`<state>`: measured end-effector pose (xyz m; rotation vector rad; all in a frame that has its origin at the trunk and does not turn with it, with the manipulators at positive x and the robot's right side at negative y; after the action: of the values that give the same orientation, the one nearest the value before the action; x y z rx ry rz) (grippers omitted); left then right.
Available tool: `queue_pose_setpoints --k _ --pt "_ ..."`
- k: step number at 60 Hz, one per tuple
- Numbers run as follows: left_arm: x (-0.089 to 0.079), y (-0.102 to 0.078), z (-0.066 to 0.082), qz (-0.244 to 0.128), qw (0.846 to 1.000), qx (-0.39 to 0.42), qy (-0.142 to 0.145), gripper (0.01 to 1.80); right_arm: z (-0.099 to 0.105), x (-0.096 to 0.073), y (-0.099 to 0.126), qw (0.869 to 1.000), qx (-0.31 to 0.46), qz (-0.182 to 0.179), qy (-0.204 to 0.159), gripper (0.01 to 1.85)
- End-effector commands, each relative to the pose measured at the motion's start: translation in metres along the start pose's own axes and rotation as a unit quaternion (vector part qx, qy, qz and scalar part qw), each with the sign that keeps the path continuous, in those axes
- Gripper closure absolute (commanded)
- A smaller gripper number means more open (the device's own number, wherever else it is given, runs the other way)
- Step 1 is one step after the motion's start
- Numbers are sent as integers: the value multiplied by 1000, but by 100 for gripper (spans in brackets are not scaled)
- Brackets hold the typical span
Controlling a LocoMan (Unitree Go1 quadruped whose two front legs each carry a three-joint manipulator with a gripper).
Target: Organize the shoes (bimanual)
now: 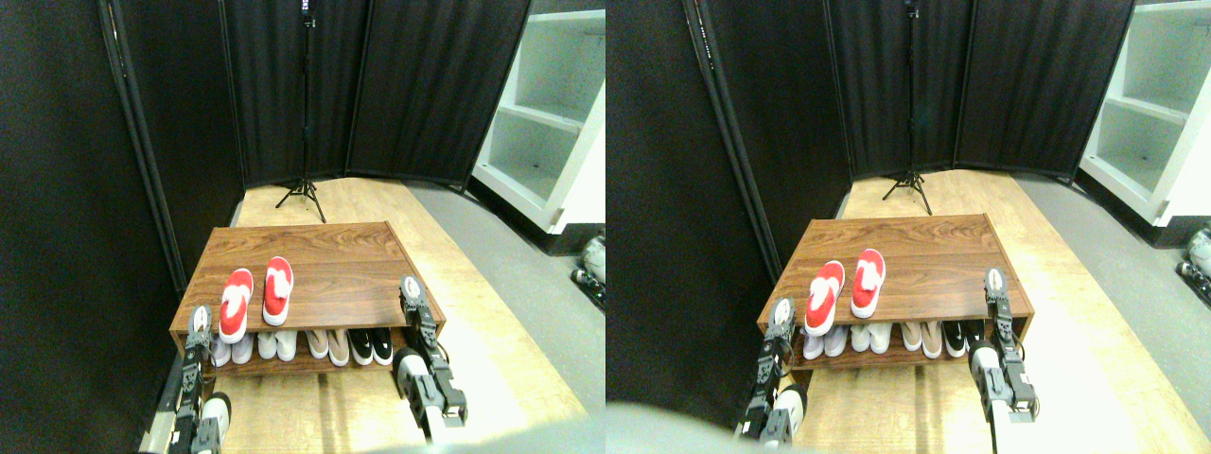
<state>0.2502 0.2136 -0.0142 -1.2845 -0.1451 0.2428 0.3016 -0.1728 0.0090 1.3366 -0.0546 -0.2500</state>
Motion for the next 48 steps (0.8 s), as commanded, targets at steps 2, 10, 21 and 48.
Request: queue_pose_setpoints --k 2,10,21,48 --pt "-11 -26 0 -55 998 -16 -13 180 -1 1 6 1000 5 11 -14 185" --pt "-25 -36 -3 -70 998 0 -10 155 -2 2 6 1000 3 15 -10 185" --pt "-40 -41 -10 -48 999 -2 4 55 -4 3 5 1000 0 21 -11 185" --pt "-39 -31 -45 4 999 -12 30 3 -4 2 6 1000 -1 26 -9 185"
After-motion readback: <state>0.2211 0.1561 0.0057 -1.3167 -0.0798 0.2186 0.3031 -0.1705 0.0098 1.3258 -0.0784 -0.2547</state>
